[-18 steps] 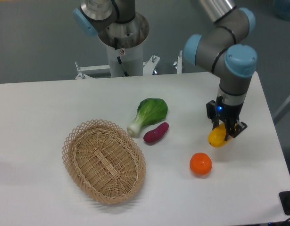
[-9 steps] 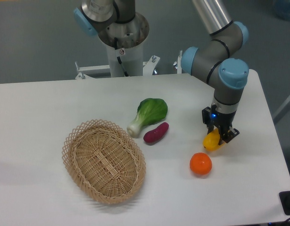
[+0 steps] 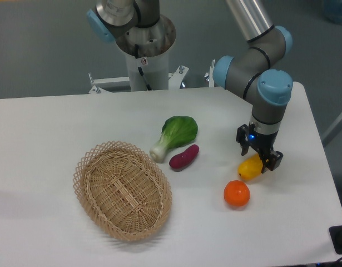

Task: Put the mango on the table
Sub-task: 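Open the gripper to release the mango and lift away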

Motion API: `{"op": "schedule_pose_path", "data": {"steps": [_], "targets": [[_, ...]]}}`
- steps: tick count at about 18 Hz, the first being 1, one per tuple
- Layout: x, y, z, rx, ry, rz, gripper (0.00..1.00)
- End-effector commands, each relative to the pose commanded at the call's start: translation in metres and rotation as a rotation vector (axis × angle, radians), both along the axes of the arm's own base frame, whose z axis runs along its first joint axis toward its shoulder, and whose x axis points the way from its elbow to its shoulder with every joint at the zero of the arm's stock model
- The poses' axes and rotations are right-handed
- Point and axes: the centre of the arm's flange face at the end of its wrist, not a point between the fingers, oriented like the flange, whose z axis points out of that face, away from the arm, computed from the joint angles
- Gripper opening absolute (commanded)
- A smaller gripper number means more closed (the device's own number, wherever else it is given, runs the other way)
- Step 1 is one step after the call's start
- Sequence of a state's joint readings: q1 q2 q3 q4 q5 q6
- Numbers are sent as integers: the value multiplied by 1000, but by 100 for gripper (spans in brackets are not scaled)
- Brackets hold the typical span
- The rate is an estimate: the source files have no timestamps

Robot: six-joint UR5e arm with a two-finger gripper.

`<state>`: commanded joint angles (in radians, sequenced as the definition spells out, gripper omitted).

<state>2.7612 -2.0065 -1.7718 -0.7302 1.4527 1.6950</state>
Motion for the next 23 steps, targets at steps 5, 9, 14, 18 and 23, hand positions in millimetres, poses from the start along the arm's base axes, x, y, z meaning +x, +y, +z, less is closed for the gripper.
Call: {"op": "schedule_pose_path", "data": {"steps": [5,9,14,18,23], "targets": [[-12,12,47,53,52,107,100],[-10,28,80,62,65,108,100],[-5,23,126,54,45,117,100],[-15,10,161,18,-16,129,100],[-37,-18,183,6,-20,134,100]]}}
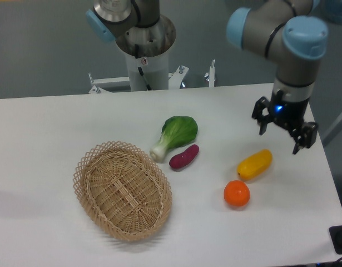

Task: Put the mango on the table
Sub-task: 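Open the gripper to release the mango and lift away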

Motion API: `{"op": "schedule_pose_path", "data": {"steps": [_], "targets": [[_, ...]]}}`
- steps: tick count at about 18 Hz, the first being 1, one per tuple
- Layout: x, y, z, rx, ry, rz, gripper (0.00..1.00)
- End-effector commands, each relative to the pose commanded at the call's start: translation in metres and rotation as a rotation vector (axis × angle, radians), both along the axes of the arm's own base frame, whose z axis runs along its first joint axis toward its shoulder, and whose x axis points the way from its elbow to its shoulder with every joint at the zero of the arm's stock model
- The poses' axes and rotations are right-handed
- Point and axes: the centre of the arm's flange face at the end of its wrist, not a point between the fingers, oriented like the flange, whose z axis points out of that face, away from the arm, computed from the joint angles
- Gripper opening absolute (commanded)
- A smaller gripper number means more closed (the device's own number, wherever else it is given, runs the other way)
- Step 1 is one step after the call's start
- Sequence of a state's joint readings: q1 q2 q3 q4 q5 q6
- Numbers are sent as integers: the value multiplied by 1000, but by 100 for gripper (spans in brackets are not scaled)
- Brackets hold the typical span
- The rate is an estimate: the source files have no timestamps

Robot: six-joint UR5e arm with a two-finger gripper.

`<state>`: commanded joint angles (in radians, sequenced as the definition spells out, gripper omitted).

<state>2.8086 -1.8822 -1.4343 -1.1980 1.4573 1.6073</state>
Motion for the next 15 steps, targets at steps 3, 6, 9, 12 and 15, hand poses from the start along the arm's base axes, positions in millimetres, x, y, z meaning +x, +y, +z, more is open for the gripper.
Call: {"op": "schedule_pose_path", "data": {"steps": [3,6,9,12,15], "targets": [[-7,-17,0,-13,-3,-28,100],[-10,-39,8,-27,-12,-56,100],[-17,-58,7,-38,-13,-117,100],[-19,-63,7,-39,-11,-134,100],[-20,-62,7,-37,-12,-135,100]]}}
